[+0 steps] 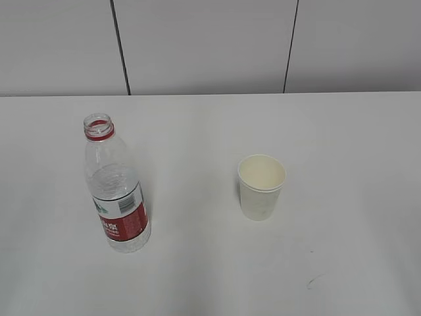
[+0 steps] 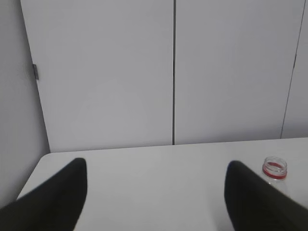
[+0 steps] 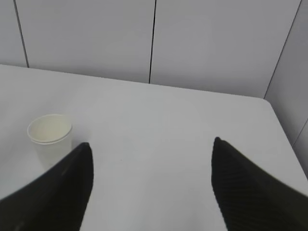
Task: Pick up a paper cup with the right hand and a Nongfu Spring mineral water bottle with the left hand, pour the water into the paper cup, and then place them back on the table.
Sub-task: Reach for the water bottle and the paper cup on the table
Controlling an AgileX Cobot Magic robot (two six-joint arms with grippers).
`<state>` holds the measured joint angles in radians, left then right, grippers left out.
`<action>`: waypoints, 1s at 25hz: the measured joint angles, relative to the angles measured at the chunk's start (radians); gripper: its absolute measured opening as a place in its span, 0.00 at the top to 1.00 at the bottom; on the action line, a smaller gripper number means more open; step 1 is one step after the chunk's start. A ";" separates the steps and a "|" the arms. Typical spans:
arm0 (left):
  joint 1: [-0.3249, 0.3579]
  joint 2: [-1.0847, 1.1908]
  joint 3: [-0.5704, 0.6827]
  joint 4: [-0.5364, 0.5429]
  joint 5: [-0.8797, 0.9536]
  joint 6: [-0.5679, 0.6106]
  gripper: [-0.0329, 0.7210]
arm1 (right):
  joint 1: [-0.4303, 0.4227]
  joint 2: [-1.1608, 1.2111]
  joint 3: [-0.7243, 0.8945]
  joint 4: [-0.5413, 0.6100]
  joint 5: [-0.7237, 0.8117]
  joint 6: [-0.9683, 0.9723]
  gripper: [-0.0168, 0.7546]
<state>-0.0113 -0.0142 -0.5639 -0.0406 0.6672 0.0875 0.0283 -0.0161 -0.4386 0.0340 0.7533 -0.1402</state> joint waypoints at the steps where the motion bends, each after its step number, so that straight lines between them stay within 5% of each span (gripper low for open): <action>1: 0.000 0.000 0.000 0.000 -0.011 0.000 0.26 | 0.000 0.000 0.005 -0.005 -0.024 0.000 0.25; 10: 0.000 0.000 0.145 -0.003 -0.152 0.000 0.26 | 0.000 0.000 0.161 -0.015 -0.218 0.000 0.25; 18: 0.000 0.003 0.325 -0.011 -0.483 0.000 0.26 | 0.000 0.000 0.284 -0.015 -0.442 0.000 0.25; 25: 0.000 0.090 0.350 -0.014 -0.593 0.000 0.26 | 0.000 0.000 0.300 -0.015 -0.495 0.000 0.25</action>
<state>-0.0113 0.0762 -0.2136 -0.0551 0.0737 0.0875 0.0283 -0.0161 -0.1381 0.0189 0.2585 -0.1402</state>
